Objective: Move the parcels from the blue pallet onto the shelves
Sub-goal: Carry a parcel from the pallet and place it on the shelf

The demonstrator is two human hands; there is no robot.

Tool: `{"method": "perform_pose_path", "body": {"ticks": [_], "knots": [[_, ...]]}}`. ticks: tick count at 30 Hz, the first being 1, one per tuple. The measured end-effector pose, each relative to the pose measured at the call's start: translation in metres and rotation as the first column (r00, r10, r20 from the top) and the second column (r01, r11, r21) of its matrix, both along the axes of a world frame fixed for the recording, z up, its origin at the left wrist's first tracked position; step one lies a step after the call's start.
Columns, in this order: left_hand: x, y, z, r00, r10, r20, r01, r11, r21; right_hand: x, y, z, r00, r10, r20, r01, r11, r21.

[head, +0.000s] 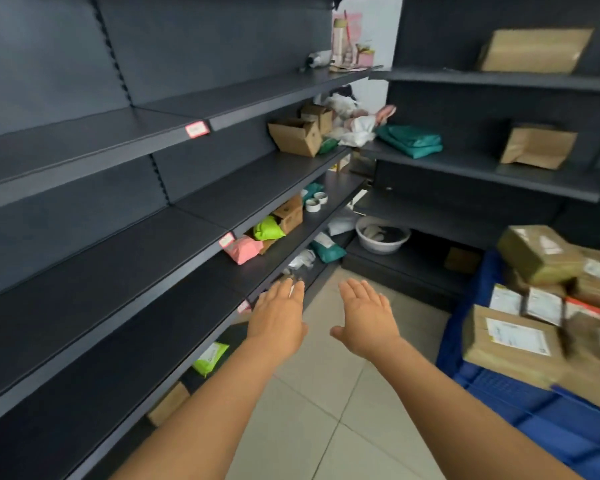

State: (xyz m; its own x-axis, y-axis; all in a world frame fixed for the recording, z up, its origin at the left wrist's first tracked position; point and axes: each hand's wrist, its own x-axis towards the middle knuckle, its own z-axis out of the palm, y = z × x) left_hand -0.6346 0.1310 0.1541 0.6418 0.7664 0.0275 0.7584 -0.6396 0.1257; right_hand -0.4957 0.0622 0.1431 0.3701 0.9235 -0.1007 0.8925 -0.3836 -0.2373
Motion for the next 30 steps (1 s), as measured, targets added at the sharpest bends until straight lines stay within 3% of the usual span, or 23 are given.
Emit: {"method": "perform_pose_path", "body": {"ticks": [13, 22, 30], "knots": [[0.195, -0.001, -0.004, 0.927, -0.376, 0.008, 0.376, 0.926, -0.04, 0.156, -0.051, -0.002, 0.92, -0.393, 0.01, 0.393, 0.92, 0.009], [0.325, 0.021, -0.006, 0.83, -0.556, 0.04, 0.558, 0.829, -0.049, 0.26, -0.039, 0.008, 0.826, -0.564, 0.014, 0.564, 0.826, 0.013], [0.403, 0.013, -0.033, 0.746, -0.665, -0.018, 0.66, 0.743, -0.111, 0.311, -0.058, -0.024, 0.727, -0.686, -0.035, 0.686, 0.727, -0.006]]}}
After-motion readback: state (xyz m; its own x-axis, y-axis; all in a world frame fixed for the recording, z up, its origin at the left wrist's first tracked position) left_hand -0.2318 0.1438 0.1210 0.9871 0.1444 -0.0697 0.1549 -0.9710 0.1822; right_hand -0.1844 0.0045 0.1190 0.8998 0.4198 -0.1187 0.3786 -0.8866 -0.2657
